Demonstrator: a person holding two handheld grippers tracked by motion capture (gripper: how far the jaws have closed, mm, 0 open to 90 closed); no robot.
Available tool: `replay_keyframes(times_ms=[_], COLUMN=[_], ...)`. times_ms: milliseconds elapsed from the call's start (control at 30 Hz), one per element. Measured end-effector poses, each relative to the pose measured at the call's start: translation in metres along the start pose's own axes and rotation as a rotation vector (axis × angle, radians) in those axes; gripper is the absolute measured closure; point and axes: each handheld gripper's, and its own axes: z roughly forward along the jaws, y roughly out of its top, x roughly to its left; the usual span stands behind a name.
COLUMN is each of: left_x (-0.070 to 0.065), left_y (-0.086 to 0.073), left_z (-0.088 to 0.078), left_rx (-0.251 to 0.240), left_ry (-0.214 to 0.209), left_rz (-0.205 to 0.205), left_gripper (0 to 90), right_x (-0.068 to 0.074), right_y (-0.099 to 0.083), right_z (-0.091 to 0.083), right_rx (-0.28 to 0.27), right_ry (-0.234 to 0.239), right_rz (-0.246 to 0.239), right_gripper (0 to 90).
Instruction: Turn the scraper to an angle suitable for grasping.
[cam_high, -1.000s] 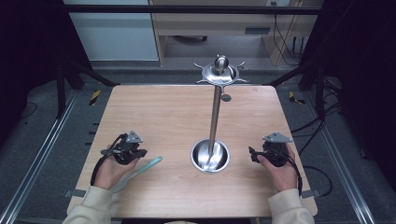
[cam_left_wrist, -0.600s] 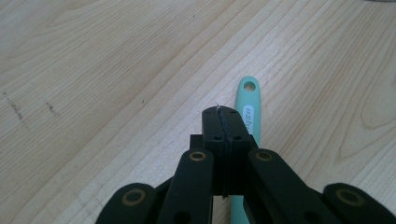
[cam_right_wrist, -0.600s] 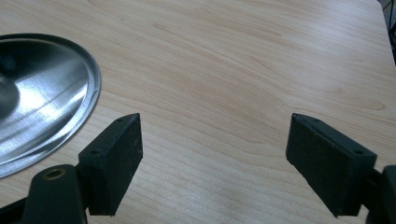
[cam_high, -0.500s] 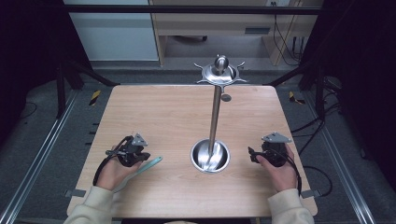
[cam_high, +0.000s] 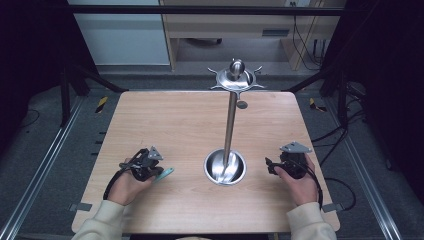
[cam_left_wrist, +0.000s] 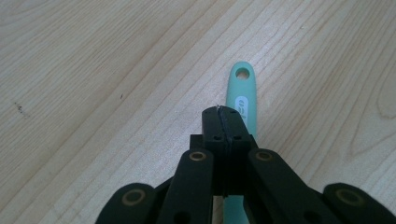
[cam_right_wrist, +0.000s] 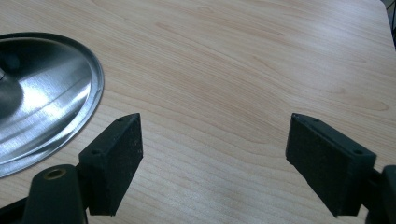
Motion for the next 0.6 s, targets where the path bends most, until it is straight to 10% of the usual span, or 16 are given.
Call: replay_keyframes(times_ms=[600], left_x=[-0.017], left_y=[0.008], left_z=[-0.007], left_rx=[0.059], left_ry=[-0.122], left_rz=[0.105], left_gripper=[90.0], right_x=[0.001], right_y=[0.000], right_z=[0.000], right_rx=[0.001], right_ry=[0.002], right_rz=[-0.002], right_gripper=[19.0])
